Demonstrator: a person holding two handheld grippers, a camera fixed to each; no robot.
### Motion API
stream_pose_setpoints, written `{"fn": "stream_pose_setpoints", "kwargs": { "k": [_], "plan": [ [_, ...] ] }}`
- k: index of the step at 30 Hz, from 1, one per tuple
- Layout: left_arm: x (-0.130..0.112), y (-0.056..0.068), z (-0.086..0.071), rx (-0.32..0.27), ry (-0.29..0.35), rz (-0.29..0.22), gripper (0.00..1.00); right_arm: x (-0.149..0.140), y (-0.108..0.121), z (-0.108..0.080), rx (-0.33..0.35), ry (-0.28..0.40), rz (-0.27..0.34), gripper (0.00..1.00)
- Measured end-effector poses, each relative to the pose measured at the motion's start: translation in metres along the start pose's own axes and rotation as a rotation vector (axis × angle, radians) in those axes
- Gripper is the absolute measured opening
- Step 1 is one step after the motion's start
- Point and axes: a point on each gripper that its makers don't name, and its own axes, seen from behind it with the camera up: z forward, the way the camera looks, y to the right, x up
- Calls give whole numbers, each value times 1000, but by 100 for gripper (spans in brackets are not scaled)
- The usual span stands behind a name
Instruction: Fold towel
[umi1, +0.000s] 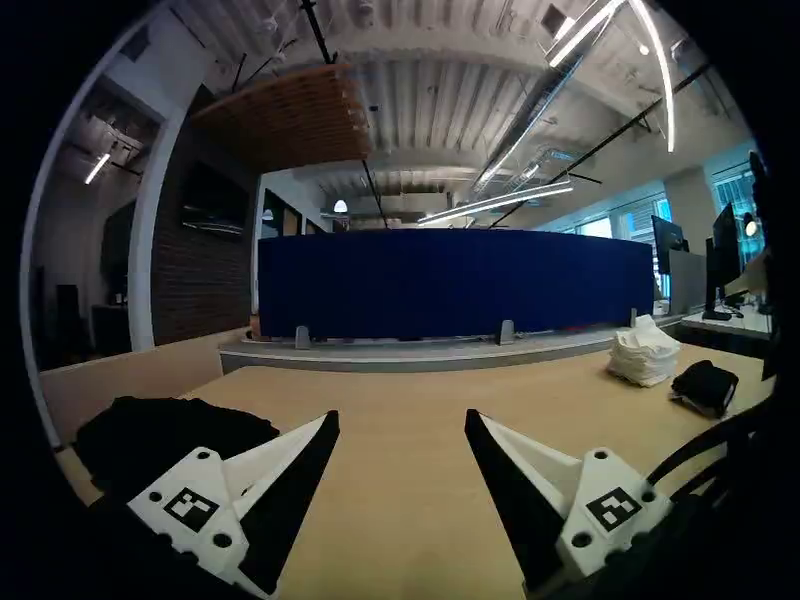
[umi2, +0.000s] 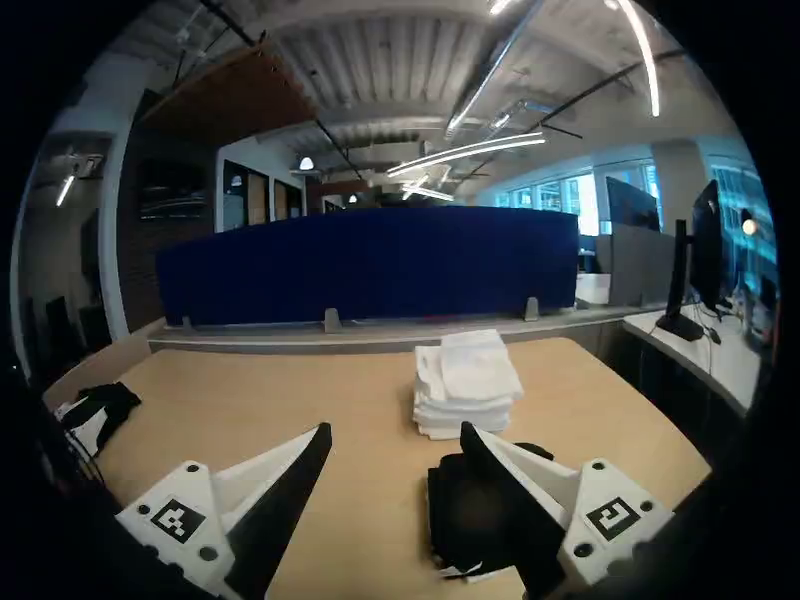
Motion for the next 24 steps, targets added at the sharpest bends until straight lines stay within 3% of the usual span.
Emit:
{"fn": "stream_pose_setpoints", "kwargs": {
  "k": [14,24],
  "plan": [
    [-3,-1,4,0,0,-21,93,3,11,1,-4,22,23,100],
    [-5,1,2,2,-1,-17,94,21,12,-3,9,113,8,100]
  ]
}}
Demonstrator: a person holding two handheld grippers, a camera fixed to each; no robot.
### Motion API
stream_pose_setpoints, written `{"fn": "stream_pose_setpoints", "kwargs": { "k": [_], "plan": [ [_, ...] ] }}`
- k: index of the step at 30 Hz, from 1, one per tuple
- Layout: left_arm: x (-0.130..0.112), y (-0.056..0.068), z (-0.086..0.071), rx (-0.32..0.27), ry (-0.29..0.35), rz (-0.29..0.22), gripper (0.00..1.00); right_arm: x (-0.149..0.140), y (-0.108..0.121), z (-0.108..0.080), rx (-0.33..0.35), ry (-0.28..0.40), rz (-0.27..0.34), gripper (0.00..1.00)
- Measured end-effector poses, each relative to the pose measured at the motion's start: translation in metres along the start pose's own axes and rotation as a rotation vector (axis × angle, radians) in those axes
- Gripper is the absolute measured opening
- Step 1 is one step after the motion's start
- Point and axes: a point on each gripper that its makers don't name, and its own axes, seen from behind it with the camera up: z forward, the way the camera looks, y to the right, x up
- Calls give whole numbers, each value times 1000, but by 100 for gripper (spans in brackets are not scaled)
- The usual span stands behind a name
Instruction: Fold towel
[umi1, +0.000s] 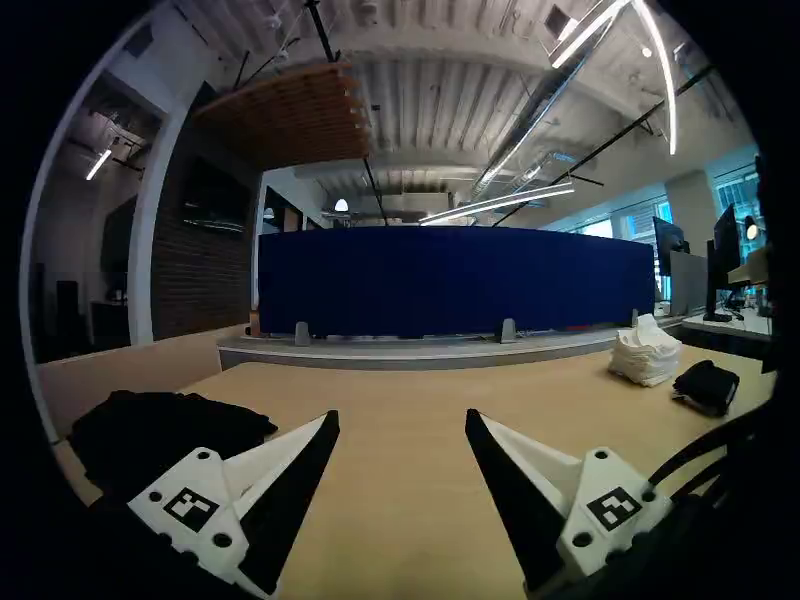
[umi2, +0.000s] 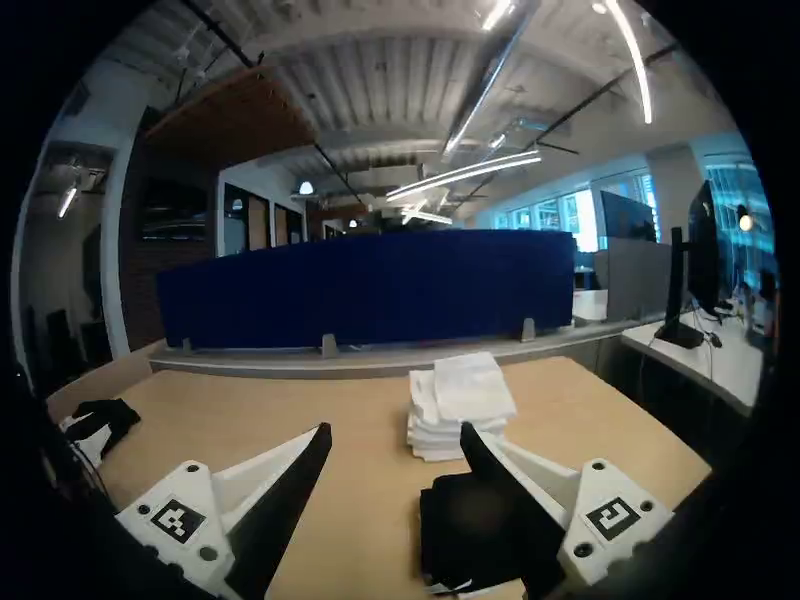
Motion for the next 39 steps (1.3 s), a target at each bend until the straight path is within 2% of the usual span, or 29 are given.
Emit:
{"fn": "stream_pose_setpoints", "kwargs": {
  "k": [12,21,30,39],
  "plan": [
    [0,-1,0,0,0,1,94,-13,25,4,-17,115,55,100],
    [-1,-2,0,0,0,2,94,-49,30,10,-13,114,28,100],
    [-1,-2,-1,0,0,2,94,-54,43,17,-31,162,50,100],
    [-2,-3,0,0,0,2,94,-68,53,18,-42,165,65,100]
  ]
}}
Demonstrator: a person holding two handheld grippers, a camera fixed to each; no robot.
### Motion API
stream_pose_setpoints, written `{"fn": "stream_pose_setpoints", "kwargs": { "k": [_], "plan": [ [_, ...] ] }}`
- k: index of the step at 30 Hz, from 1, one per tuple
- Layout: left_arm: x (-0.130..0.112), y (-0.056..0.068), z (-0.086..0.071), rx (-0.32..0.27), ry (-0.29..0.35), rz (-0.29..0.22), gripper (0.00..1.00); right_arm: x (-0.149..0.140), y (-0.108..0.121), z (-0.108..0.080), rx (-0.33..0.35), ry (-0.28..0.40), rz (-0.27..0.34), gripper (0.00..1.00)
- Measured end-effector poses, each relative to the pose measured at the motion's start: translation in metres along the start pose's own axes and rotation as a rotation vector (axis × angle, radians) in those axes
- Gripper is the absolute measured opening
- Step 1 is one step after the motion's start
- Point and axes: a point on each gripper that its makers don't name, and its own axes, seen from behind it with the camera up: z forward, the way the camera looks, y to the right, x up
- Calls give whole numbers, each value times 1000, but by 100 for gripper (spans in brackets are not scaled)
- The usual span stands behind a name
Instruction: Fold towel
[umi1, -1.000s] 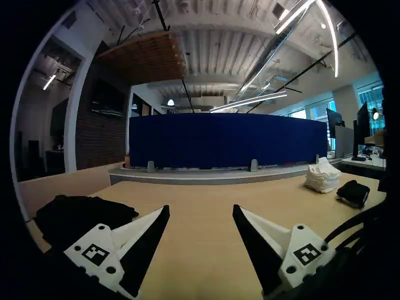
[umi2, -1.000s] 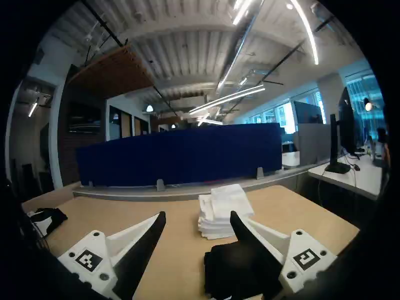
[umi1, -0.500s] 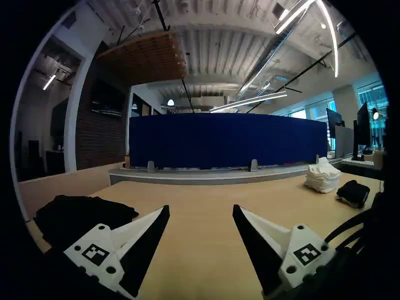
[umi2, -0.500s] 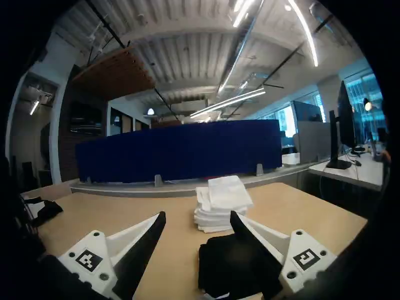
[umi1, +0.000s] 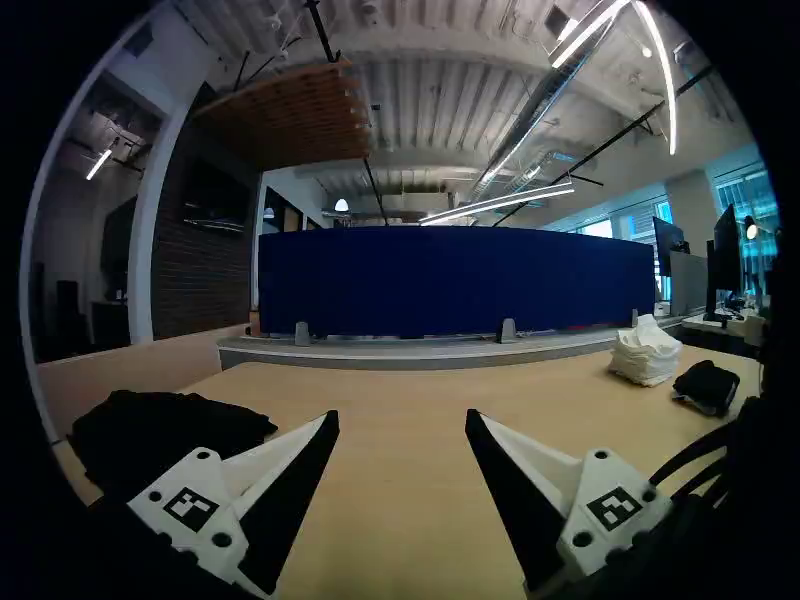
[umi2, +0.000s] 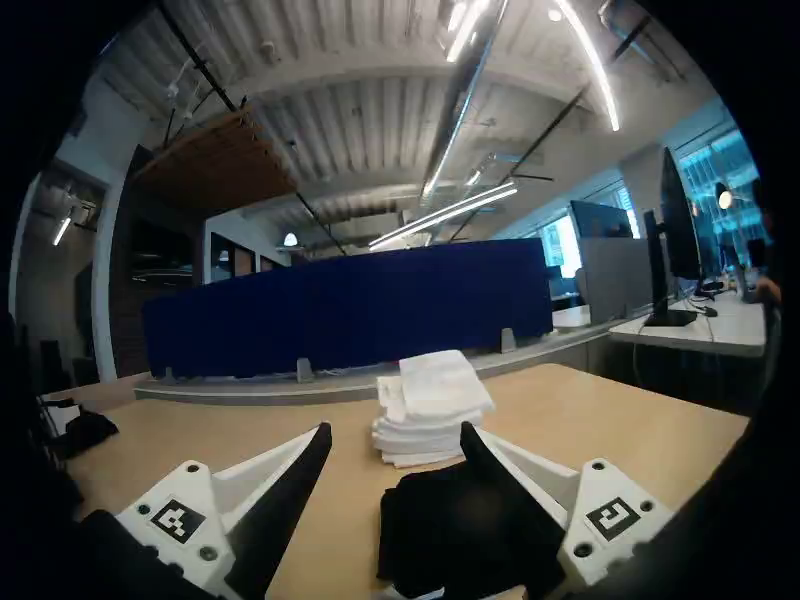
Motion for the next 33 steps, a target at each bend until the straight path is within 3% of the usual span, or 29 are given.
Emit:
{"fn": "stream_pose_setpoints", "kwargs": {
  "k": [24,33],
  "plan": [
    [0,0,1,0,0,0,94,-21,-12,1,-1,-25,-132,100],
    [0,-1,1,0,0,1,95,-20,-12,1,-1,-26,-129,100]
  ]
}}
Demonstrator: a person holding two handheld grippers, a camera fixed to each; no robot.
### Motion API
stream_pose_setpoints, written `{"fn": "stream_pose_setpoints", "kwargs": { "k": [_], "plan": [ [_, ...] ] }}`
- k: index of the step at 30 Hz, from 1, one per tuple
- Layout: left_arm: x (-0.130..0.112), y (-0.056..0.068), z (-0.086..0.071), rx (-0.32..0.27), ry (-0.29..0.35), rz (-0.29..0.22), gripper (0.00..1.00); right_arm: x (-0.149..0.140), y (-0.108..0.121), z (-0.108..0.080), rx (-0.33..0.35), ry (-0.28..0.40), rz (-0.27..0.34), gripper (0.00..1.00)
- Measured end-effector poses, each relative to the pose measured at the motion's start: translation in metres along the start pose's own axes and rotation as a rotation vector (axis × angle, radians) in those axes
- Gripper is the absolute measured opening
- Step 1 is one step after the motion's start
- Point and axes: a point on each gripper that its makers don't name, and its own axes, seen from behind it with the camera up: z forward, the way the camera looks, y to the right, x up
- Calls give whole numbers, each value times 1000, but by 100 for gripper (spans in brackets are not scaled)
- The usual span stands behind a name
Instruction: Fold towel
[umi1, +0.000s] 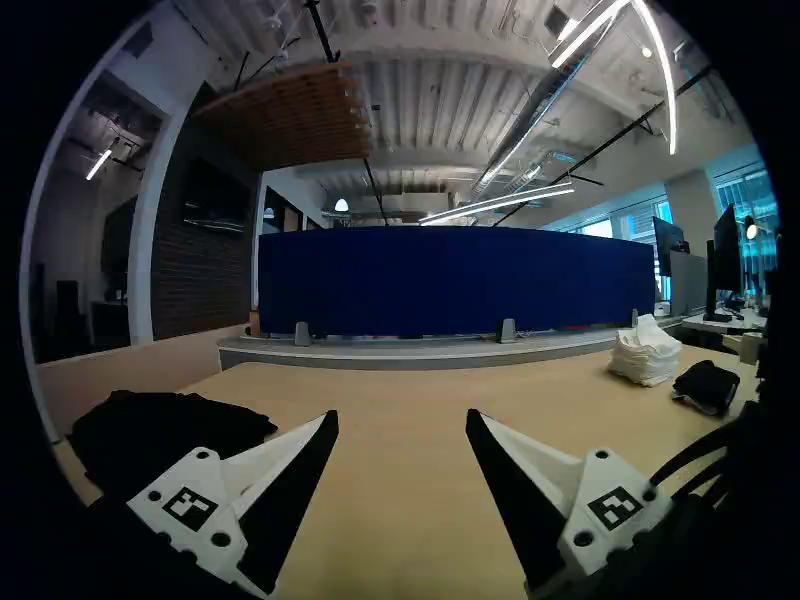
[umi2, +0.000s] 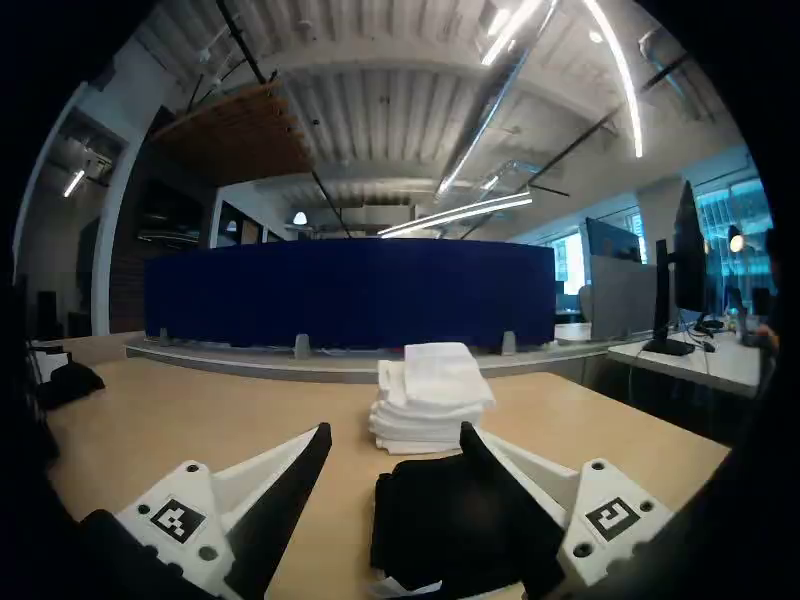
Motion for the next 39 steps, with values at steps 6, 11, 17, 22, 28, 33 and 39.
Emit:
{"fn": "stream_pose_setpoints", "kwargs": {
  "k": [6,11,17,22,28,33,39],
  "plan": [
    [1,1,0,0,0,0,95,2,1,0,0,-1,-2,100],
    [2,1,0,0,0,-1,95,2,1,-1,0,-1,-3,100],
    [2,1,0,0,-1,-1,95,2,0,-2,0,-1,-3,100],
    [2,1,0,0,-1,-1,95,2,0,-3,0,-1,-2,100],
    [1,-1,0,0,-1,-3,95,2,0,-3,0,-1,-2,100],
    [1,-1,0,0,-1,-4,95,3,0,-4,0,-1,-2,100],
    [2,0,0,-1,-2,-4,95,3,0,-4,0,-1,-2,100]
  ]
}}
